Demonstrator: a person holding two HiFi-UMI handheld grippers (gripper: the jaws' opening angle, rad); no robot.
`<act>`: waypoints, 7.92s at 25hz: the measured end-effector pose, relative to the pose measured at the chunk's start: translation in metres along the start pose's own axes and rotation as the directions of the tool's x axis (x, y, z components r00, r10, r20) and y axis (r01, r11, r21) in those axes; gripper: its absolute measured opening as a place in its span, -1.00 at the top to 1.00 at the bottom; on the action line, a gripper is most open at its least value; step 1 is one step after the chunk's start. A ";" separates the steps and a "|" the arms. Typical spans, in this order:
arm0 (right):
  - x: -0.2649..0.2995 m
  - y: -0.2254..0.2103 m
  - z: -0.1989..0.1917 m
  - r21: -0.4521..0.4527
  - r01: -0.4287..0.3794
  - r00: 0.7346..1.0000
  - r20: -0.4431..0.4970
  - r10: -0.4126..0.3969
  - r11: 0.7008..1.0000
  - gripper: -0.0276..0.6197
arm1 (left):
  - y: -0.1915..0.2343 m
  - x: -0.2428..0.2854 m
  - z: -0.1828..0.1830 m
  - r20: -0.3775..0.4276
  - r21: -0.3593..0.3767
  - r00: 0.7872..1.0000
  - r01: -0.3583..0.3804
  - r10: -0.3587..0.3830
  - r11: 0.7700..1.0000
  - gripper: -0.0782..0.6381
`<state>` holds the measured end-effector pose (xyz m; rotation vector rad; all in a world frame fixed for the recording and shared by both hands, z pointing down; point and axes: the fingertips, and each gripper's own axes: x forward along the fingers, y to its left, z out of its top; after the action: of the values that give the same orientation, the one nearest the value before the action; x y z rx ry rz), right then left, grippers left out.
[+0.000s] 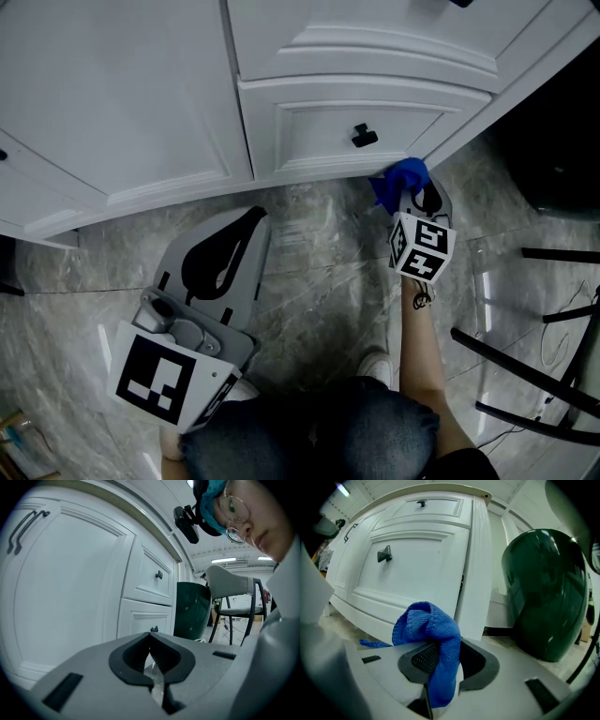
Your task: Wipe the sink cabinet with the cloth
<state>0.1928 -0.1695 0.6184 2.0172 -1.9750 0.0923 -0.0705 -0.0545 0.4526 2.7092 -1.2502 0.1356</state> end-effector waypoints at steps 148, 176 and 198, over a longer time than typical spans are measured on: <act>-0.112 -0.113 0.383 -0.191 0.278 0.878 0.447 -0.169 0.941 0.56 | -0.085 0.079 0.190 0.132 0.101 0.961 0.231 -0.243 0.968 0.77; -0.103 -0.112 0.352 -0.086 0.272 0.882 0.422 -0.212 0.958 0.56 | -0.093 0.075 0.195 0.130 0.115 0.962 0.225 -0.239 0.967 0.77; -0.097 -0.110 0.332 -0.083 0.227 0.895 0.410 -0.175 0.970 0.56 | -0.077 0.135 0.140 0.165 0.131 0.967 0.172 -0.192 0.976 0.77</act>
<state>0.2390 -0.1652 0.2581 2.2774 -1.9122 -0.5244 0.0785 -0.1311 0.3263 2.9765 -1.0563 -0.0587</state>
